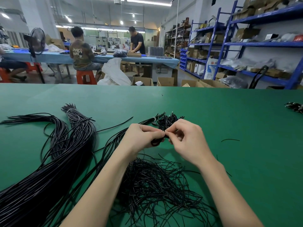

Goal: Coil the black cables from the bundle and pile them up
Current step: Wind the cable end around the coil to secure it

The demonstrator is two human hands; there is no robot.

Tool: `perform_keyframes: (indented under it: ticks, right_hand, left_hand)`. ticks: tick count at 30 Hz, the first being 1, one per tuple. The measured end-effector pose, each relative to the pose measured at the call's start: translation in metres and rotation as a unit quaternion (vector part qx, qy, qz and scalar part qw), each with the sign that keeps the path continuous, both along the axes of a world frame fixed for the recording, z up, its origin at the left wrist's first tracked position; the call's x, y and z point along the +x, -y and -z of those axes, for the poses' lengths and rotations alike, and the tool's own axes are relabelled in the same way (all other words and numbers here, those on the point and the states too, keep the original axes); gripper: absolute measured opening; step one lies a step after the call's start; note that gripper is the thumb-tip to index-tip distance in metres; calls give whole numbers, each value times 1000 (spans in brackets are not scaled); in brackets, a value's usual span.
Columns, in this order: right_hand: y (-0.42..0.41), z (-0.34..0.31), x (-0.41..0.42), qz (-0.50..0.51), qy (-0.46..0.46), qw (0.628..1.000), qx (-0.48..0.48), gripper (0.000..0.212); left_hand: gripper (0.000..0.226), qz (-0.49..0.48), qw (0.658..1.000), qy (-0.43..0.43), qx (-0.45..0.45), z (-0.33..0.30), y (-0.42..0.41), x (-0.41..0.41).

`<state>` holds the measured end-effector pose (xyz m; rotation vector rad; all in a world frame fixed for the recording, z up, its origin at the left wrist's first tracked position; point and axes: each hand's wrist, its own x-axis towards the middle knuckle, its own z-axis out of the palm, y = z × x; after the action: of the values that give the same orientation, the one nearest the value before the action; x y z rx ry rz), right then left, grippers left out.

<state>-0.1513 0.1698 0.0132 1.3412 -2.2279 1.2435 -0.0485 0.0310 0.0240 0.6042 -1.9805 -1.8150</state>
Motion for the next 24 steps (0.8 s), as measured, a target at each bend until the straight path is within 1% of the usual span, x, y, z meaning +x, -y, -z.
perform_keyframes:
  ticks: [2, 6, 10, 14, 17, 20, 24]
  right_hand:
    - [0, 0, -1, -20, -13, 1000, 1, 12]
    - [0, 3, 1, -60, -26, 998, -9, 11]
    - [-4, 4, -1, -70, 1, 997, -35, 13]
    - [-5, 4, 0, -54, 101, 992, -51, 15]
    - [-6, 3, -2, -43, 136, 989, -31, 14]
    - [-5, -2, -2, -29, 124, 992, -16, 15]
    - [-3, -7, -3, -20, 83, 996, -13, 16]
  left_hand:
    - [3, 3, 999, 6, 45, -2, 1, 0]
    - [8, -1, 996, -3, 93, -4, 1, 0]
    - [16, -18, 998, -10, 55, -3, -3, -3]
    - [13, -21, 996, -17, 82, -1, -7, -6]
    - [18, -19, 997, -22, 68, 2, -10, -6]
    - [21, -27, 998, -35, 35, 2, -14, -9]
    - [12, -23, 998, -47, 20, 0, -12, -9]
